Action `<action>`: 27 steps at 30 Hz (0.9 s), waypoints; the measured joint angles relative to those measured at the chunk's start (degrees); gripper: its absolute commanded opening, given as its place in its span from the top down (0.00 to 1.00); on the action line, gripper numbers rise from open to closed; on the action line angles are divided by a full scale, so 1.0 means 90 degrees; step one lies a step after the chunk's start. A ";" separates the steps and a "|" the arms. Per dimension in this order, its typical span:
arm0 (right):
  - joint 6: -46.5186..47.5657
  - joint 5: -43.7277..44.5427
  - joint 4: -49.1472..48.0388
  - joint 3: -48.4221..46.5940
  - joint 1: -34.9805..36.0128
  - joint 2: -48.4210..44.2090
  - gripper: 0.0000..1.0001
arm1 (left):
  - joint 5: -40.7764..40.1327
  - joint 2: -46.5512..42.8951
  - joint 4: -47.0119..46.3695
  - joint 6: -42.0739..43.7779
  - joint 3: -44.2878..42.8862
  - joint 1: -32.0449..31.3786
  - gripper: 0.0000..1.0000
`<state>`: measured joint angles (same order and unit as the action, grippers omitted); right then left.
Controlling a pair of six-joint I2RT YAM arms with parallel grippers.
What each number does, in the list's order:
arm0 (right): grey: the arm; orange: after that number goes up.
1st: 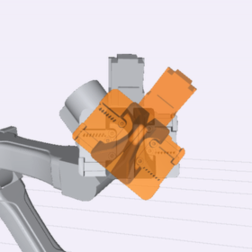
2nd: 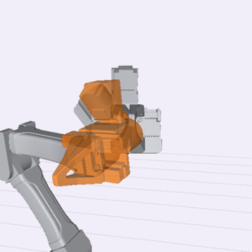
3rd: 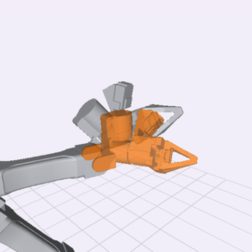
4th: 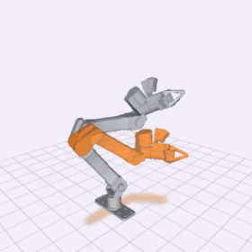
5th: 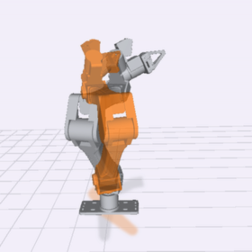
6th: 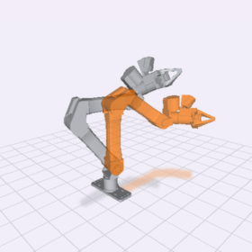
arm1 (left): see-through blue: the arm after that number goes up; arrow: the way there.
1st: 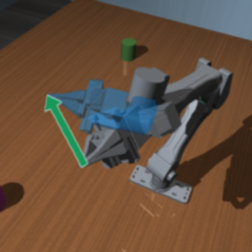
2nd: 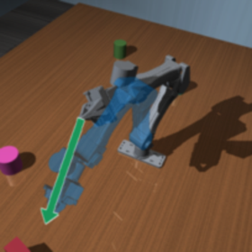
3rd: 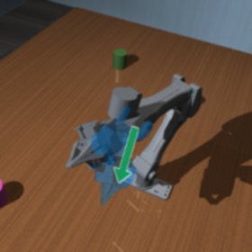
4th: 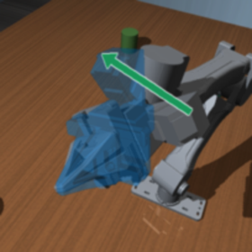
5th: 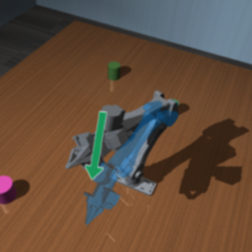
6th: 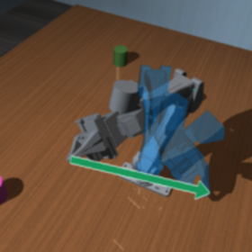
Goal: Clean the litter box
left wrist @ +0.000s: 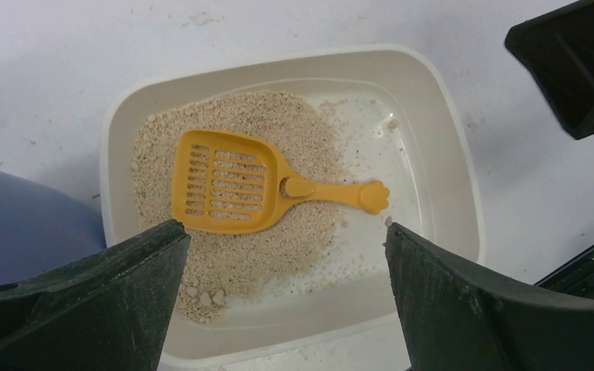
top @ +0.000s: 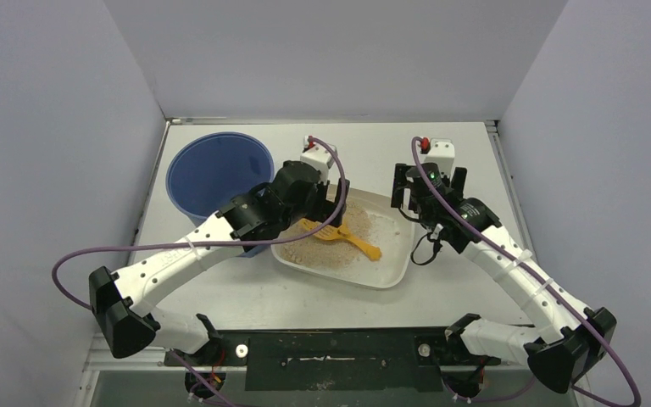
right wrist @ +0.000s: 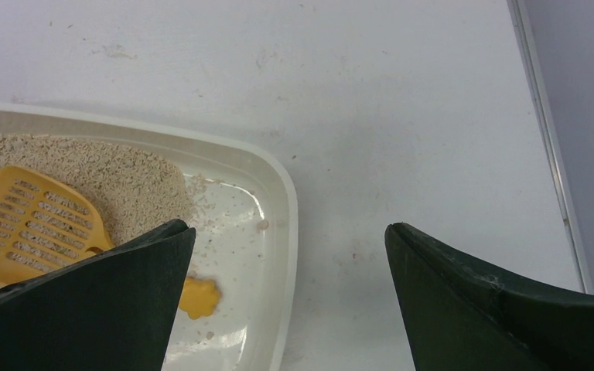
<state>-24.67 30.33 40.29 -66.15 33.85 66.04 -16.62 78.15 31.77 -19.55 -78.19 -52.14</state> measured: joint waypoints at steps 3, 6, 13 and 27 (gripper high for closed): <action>0.0005 -0.0209 -0.0143 0.0243 0.0000 -0.0238 0.00 | -0.0180 -0.0138 -0.0240 -0.0160 0.0510 -0.0117 0.03; 0.0007 -0.0406 -0.0287 0.0457 0.0000 -0.0418 0.00 | -0.0257 -0.0287 -0.0508 -0.0206 0.1173 -0.0155 0.03; 0.0053 -0.0668 -0.0644 0.1141 0.0000 -0.1083 0.00 | -0.0007 -0.0576 -0.1258 0.0418 0.2057 -0.0155 0.03; 0.0338 -0.0656 -0.1037 0.1698 0.0000 -0.1943 0.00 | 0.1515 -0.1061 -0.1785 0.1081 0.2385 -0.0199 0.03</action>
<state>-21.63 24.43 30.96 -50.87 33.85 48.56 -2.98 68.60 15.70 -9.82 -56.73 -53.93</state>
